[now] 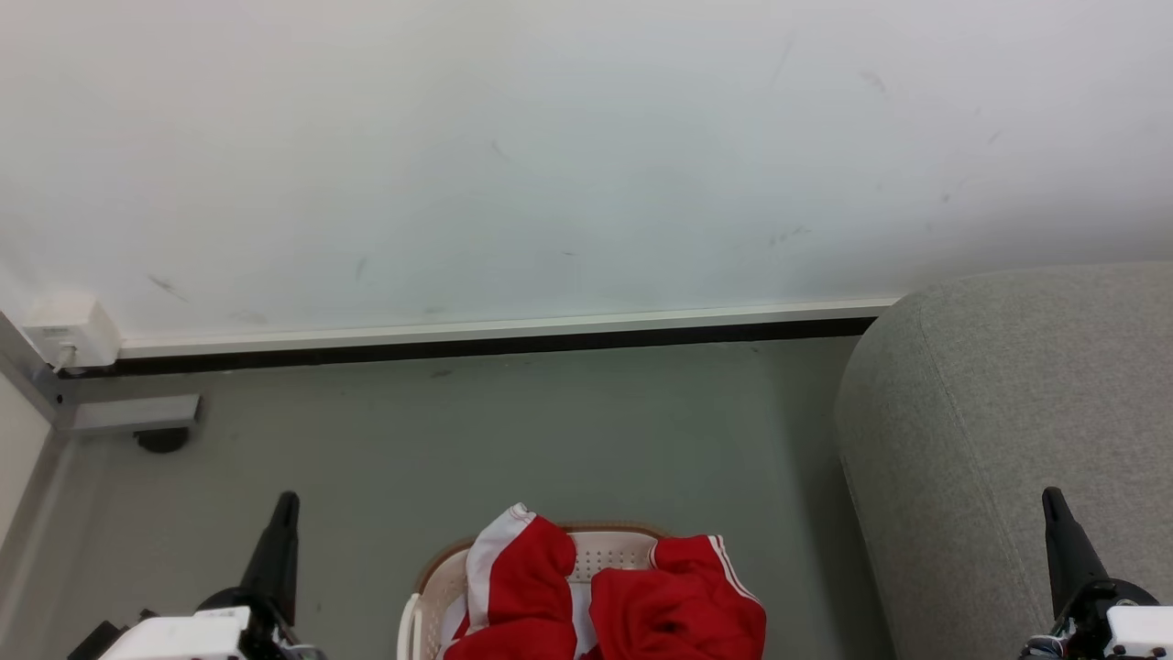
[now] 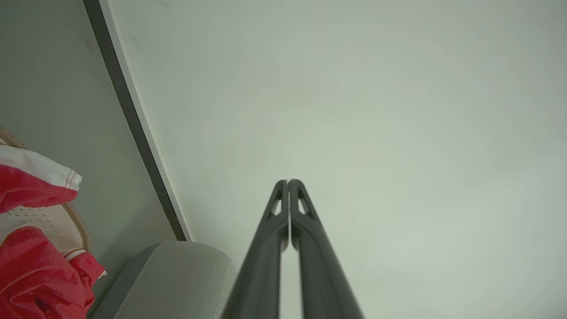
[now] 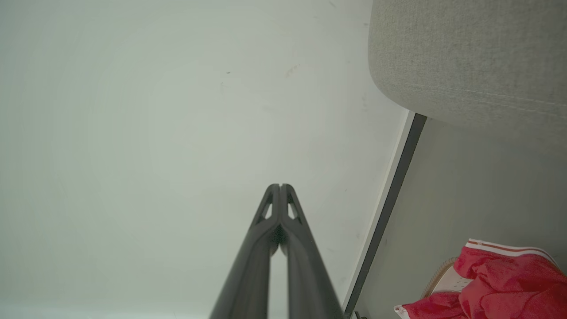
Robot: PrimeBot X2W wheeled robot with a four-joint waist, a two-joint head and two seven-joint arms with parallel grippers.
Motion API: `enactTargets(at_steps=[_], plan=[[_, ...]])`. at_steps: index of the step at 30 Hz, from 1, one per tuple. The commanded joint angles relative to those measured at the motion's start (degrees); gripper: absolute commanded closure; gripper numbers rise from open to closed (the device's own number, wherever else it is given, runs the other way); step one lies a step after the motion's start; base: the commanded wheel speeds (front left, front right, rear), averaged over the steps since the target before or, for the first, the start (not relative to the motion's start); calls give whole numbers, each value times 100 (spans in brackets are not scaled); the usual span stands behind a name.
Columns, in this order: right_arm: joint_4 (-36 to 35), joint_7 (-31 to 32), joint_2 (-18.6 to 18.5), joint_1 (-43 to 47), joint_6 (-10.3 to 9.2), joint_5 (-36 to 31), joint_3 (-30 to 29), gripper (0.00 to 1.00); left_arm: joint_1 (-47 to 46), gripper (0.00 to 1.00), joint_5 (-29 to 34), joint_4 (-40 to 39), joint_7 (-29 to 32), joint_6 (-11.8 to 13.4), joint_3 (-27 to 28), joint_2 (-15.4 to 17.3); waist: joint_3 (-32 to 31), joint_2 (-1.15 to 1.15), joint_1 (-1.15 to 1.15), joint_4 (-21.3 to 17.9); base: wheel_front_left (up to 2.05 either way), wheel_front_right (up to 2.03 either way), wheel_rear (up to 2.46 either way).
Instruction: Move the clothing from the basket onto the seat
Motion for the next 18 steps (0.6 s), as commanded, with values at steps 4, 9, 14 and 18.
enactTargets(at_steps=[4, 9, 14, 18], plan=[[14, 8, -4, -76, -13, -23, -13, 100, -48, 100, -67, -17, 17, -23, 10, 14, 0, 0, 0, 0, 0, 0, 0], [14, 8, -4, -76, -13, -23, -13, 100, -48, 100, -67, -17, 17, -23, 10, 14, 0, 0, 0, 0, 0, 0, 0], [14, 8, -4, -76, -13, -23, -13, 100, -48, 100, -67, -17, 17, -23, 10, 14, 0, 0, 0, 0, 0, 0, 0], [14, 8, -4, -76, -13, -23, -13, 100, -48, 100, -67, -17, 17, -23, 10, 14, 0, 0, 0, 0, 0, 0, 0]])
